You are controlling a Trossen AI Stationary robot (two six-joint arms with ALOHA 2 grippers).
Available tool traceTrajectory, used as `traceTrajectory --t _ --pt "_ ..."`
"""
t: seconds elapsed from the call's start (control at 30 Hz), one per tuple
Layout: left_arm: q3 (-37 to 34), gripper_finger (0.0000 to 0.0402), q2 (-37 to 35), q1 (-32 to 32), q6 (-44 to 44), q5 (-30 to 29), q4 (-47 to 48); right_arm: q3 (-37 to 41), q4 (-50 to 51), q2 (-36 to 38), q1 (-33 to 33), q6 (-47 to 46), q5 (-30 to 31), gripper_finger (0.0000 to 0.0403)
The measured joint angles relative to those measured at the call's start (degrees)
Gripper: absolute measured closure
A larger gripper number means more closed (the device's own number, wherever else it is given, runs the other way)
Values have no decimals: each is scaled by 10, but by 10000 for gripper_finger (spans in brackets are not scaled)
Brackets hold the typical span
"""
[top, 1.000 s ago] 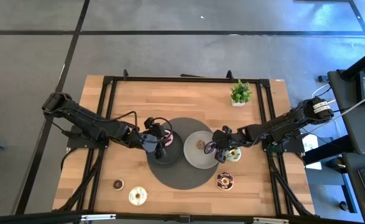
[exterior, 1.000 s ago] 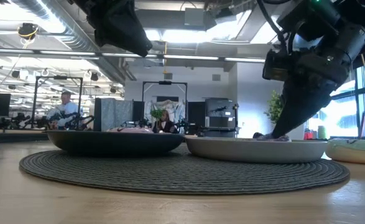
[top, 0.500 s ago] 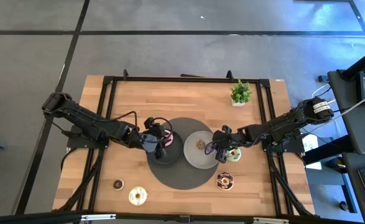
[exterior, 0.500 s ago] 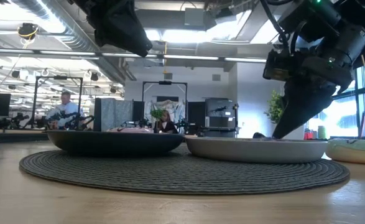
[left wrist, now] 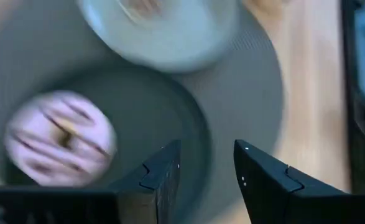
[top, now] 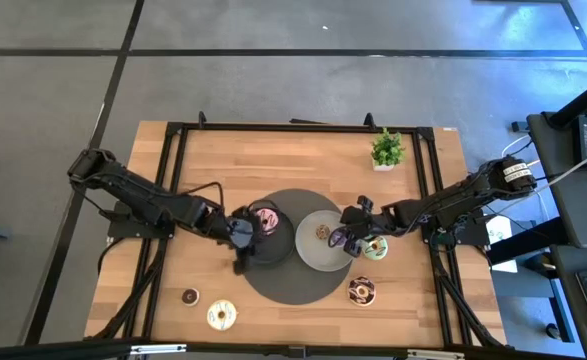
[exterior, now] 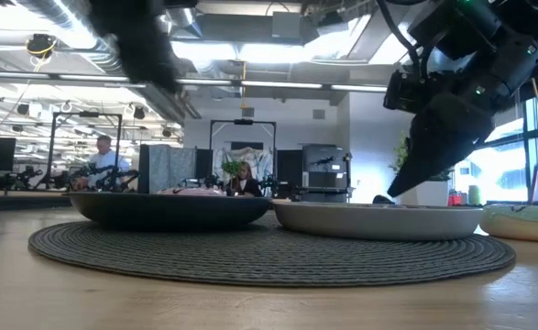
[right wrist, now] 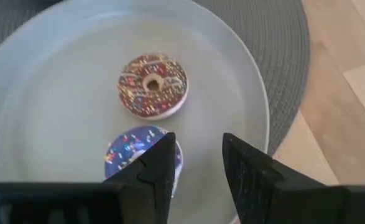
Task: Pick & Place donuts
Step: Put the big white donut on the black plate
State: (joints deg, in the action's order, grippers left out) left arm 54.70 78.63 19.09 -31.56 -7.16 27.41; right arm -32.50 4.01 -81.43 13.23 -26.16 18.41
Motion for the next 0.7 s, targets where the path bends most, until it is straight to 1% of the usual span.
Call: traceTrajectory --t 0.03,0.1,0.2,0.33,0.4,0.53,0.7 --pt "0 257 0 4 -9 22 19 -4 0 0 0 8 0 268" --pt "0 258 0 17 -42 40 67 -12 0 0 0 25 5 268" --pt "0 258 0 44 -104 33 131 -25 0 0 0 42 11 268" --pt "0 258 0 96 -164 3 150 -33 0 0 0 62 33 268" --pt "0 258 3 129 -161 -14 134 -33 2 0 0 70 48 268" --pt "0 258 33 193 -112 -22 94 -33 4 0 0 69 60 268" --pt "0 260 95 238 -97 -14 61 -33 4 0 0 58 60 268"
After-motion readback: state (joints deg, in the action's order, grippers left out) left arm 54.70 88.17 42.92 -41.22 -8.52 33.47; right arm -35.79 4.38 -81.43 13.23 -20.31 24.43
